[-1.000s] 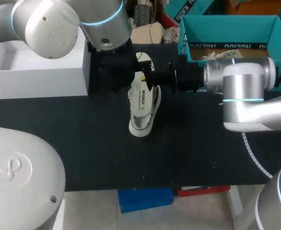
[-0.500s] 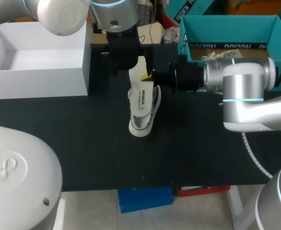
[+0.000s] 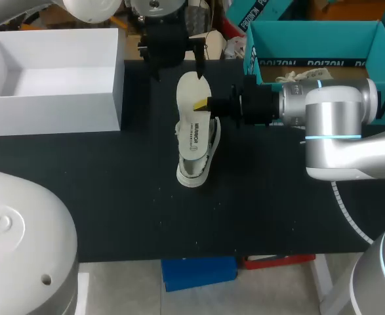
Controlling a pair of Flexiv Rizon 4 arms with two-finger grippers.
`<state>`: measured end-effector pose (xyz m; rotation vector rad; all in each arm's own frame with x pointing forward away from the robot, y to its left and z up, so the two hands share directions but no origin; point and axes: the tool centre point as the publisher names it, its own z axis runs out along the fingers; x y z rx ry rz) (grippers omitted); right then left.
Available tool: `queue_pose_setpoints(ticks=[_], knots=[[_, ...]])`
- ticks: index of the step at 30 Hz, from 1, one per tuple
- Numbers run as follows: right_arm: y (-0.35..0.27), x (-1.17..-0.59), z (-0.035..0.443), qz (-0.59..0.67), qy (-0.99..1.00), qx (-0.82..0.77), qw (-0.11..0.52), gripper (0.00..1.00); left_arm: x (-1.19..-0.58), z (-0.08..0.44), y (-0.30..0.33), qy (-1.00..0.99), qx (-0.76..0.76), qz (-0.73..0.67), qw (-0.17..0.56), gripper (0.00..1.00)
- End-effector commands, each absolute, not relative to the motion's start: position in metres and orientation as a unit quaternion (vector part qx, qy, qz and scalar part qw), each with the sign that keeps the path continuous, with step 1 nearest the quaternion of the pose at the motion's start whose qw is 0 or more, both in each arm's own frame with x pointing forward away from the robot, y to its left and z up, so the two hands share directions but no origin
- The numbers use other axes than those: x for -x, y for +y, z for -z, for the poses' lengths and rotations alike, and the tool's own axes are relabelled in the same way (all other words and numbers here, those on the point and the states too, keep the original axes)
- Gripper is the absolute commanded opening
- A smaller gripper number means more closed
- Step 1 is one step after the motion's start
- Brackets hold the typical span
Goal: Take the shoe out of the shoebox, open the shoe tongue, remove and reinsert the insole, then place the shoe into the shoebox
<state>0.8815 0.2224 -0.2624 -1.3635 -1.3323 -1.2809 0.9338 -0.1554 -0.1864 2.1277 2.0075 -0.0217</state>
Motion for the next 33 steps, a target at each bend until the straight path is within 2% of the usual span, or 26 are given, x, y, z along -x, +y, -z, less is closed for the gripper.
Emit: queue_pose_setpoints(ticks=[1, 9, 16, 22, 33], knots=[[0.223, -0.882, 0.262, 0.507, -0.530, 0.542, 0.410, 0.00, -0.963, 0.190, -0.160, 0.683, -0.724, 0.013, 0.097, 1.00], [0.223, -0.882, 0.262, 0.507, -0.530, 0.542, 0.410, 0.00, -0.999, 0.193, -0.169, 0.685, -0.721, 0.013, 0.100, 1.00], [0.223, -0.882, 0.262, 0.507, -0.530, 0.542, 0.410, 0.00, -1.003, 0.192, -0.174, 0.690, -0.717, 0.012, 0.102, 1.00], [0.223, -0.882, 0.262, 0.507, -0.530, 0.542, 0.410, 0.00, -0.972, 0.186, -0.177, 0.689, -0.718, 0.004, 0.097, 1.00], [0.223, -0.882, 0.262, 0.507, -0.530, 0.542, 0.410, 0.00, -0.880, 0.183, -0.180, 0.687, -0.722, -0.010, 0.076, 1.00]])
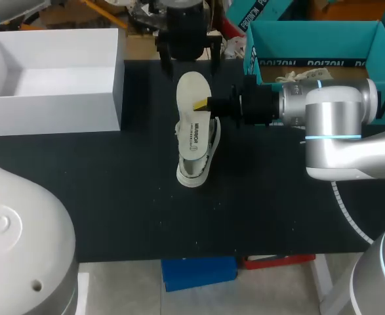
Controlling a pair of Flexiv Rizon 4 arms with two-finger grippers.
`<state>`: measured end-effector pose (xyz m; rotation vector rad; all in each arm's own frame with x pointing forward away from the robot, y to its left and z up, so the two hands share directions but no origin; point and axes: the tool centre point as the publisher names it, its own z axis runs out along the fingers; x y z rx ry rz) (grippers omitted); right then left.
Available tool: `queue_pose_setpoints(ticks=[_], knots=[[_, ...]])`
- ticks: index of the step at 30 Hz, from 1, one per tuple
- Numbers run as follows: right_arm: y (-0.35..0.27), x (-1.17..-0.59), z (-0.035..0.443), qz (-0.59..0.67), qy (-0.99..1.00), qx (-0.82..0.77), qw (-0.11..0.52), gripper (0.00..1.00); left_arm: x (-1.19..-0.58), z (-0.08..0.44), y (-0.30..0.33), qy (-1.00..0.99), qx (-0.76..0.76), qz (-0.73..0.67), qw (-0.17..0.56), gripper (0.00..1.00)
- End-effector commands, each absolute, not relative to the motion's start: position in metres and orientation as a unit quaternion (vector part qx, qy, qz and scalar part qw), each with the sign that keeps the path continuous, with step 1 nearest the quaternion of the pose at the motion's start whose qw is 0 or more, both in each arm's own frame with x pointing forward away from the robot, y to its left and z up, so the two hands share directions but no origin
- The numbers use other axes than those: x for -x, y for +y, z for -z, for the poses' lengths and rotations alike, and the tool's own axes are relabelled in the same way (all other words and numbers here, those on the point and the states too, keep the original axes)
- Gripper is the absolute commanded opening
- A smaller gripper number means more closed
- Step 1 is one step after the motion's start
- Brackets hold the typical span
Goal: Take the shoe out of the shoebox, open the shoe tongue, remove and reinsert the insole, then place the shoe into the shoebox
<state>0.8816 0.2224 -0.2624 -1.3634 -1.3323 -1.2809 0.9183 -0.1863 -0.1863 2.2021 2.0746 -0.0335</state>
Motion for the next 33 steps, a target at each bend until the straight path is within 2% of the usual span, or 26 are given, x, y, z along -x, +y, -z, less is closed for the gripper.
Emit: queue_pose_setpoints(ticks=[1, 10, 21, 27, 33], knots=[[0.223, -0.882, 0.262, 0.507, -0.530, 0.542, 0.410, 0.00, -0.874, 0.184, -0.180, 0.688, -0.722, -0.011, 0.076, 1.00], [0.223, -0.882, 0.262, 0.507, -0.530, 0.542, 0.410, 0.00, -0.804, 0.199, -0.176, 0.697, -0.713, 0.005, 0.078, 1.00], [0.223, -0.882, 0.262, 0.507, -0.530, 0.542, 0.410, 0.00, -0.755, 0.208, -0.161, 0.698, -0.708, 0.030, 0.103, 1.00], [0.223, -0.882, 0.262, 0.507, -0.530, 0.542, 0.410, 0.00, -0.752, 0.205, -0.146, 0.700, -0.682, 0.077, 0.198, 1.00], [0.223, -0.882, 0.262, 0.507, -0.530, 0.542, 0.410, 0.00, -0.762, 0.206, -0.120, 0.669, -0.644, 0.188, 0.320, 1.00]])
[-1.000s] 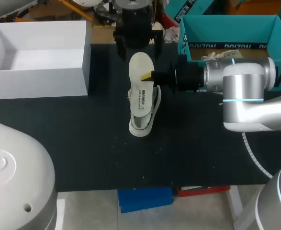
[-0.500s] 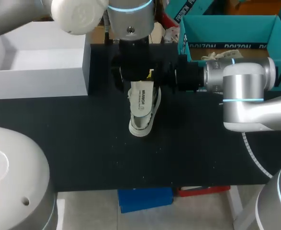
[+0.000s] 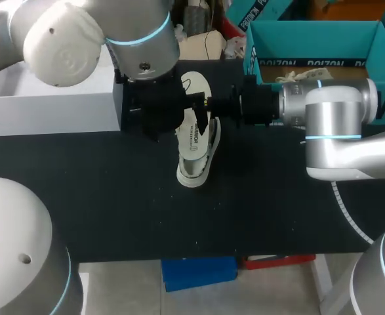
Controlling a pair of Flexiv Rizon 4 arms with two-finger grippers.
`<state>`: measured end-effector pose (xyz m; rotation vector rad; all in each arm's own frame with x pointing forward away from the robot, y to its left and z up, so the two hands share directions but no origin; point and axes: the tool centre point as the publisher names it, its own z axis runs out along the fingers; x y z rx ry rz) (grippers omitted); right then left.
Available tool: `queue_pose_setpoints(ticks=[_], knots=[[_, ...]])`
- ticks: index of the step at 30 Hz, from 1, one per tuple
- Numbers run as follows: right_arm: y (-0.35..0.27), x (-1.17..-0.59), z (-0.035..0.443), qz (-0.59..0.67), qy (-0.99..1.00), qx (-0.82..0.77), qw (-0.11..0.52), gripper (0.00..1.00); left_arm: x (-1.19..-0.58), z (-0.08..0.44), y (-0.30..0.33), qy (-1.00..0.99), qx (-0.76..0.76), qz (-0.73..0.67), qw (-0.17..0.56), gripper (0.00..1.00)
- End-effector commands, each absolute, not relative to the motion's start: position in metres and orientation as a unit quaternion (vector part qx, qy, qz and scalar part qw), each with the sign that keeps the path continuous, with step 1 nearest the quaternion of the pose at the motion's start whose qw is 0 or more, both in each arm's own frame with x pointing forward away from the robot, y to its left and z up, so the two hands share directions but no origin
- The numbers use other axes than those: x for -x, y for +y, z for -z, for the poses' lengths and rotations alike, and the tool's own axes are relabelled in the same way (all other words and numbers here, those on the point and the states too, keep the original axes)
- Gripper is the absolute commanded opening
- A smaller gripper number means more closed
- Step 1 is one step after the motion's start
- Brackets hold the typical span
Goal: Take the shoe out of the shoebox, open the shoe tongue, remove and reinsert the insole, then place the shoe into the shoebox
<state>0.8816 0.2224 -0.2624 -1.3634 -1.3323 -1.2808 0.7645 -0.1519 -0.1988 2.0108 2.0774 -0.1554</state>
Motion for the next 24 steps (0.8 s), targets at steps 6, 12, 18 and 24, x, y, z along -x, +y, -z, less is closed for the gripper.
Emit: queue_pose_setpoints(ticks=[6, 12, 18, 24], knots=[[0.2230, -0.8822, 0.2624, 0.507, -0.530, 0.542, 0.410, 0.00, -0.7709, 0.2121, -0.1116, 0.664, -0.631, 0.231, 0.328, 1.00], [0.2230, -0.8822, 0.2624, 0.507, -0.530, 0.542, 0.410, 0.00, -0.7709, 0.2121, -0.1116, 0.664, -0.631, 0.231, 0.328, 1.00], [0.2230, -0.8822, 0.2624, 0.507, -0.530, 0.542, 0.410, 0.00, -0.7709, 0.2121, -0.1116, 0.664, -0.631, 0.231, 0.328, 1.00], [0.2230, -0.8822, 0.2624, 0.507, -0.530, 0.542, 0.410, 0.00, -0.7709, 0.2121, -0.1116, 0.664, -0.631, 0.231, 0.328, 1.00]])
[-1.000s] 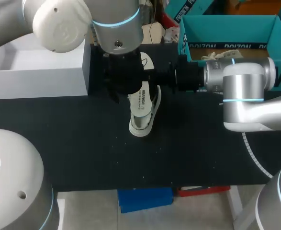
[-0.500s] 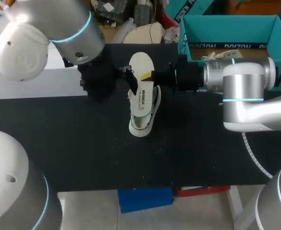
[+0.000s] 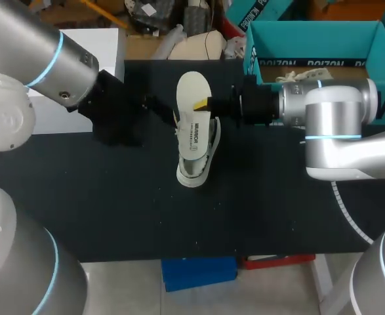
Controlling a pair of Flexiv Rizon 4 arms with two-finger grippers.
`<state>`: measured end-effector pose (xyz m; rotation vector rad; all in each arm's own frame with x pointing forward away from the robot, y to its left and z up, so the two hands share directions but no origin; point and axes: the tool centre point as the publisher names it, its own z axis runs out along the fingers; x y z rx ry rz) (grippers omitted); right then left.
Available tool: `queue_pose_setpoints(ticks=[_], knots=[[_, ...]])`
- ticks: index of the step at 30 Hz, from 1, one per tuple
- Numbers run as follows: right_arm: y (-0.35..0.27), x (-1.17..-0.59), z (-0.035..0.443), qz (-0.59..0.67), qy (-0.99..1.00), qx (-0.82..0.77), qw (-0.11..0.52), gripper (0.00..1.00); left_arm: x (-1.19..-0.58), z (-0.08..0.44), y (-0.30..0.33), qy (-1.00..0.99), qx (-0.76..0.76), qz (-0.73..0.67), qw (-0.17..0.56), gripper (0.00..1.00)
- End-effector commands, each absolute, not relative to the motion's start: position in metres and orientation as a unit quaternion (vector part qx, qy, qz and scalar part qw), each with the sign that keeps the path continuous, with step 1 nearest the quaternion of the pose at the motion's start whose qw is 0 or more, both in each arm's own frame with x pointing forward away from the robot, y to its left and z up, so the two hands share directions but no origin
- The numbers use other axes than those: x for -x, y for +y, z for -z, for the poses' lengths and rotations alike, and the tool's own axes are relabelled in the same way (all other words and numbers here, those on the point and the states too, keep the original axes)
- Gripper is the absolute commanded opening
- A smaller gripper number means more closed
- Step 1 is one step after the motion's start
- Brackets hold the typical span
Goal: Take the shoe out of the shoebox, open the shoe tongue, remove and reinsert the insole, then place the shoe into the shoebox
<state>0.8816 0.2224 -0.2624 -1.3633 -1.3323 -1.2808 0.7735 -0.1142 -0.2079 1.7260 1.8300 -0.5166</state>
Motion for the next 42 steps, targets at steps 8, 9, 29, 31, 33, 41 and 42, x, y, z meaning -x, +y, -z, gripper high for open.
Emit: queue_pose_setpoints(ticks=[8, 9, 29, 31, 33, 41, 42], knots=[[0.223, -0.882, 0.262, 0.507, -0.530, 0.542, 0.410, 0.00, -0.771, 0.212, -0.112, 0.664, -0.631, 0.231, 0.328, 1.00], [0.223, -0.882, 0.262, 0.507, -0.530, 0.542, 0.410, 0.00, -0.771, 0.212, -0.112, 0.664, -0.631, 0.231, 0.328, 1.00], [0.223, -0.882, 0.262, 0.507, -0.530, 0.542, 0.410, 0.00, -0.785, 0.214, -0.088, 0.569, -0.578, 0.376, 0.448, 1.00], [0.223, -0.882, 0.262, 0.507, -0.530, 0.542, 0.410, 0.00, -0.785, 0.214, -0.088, 0.569, -0.578, 0.376, 0.448, 1.00], [0.223, -0.882, 0.262, 0.507, -0.530, 0.542, 0.410, 0.00, -0.785, 0.214, -0.088, 0.569, -0.578, 0.376, 0.448, 1.00], [0.223, -0.882, 0.262, 0.507, -0.530, 0.542, 0.410, 0.00, -0.785, 0.216, -0.086, 0.556, -0.577, 0.380, 0.462, 1.00], [0.223, -0.882, 0.262, 0.507, -0.530, 0.542, 0.410, 0.00, -0.786, 0.218, -0.085, 0.552, -0.563, 0.393, 0.474, 1.00]])
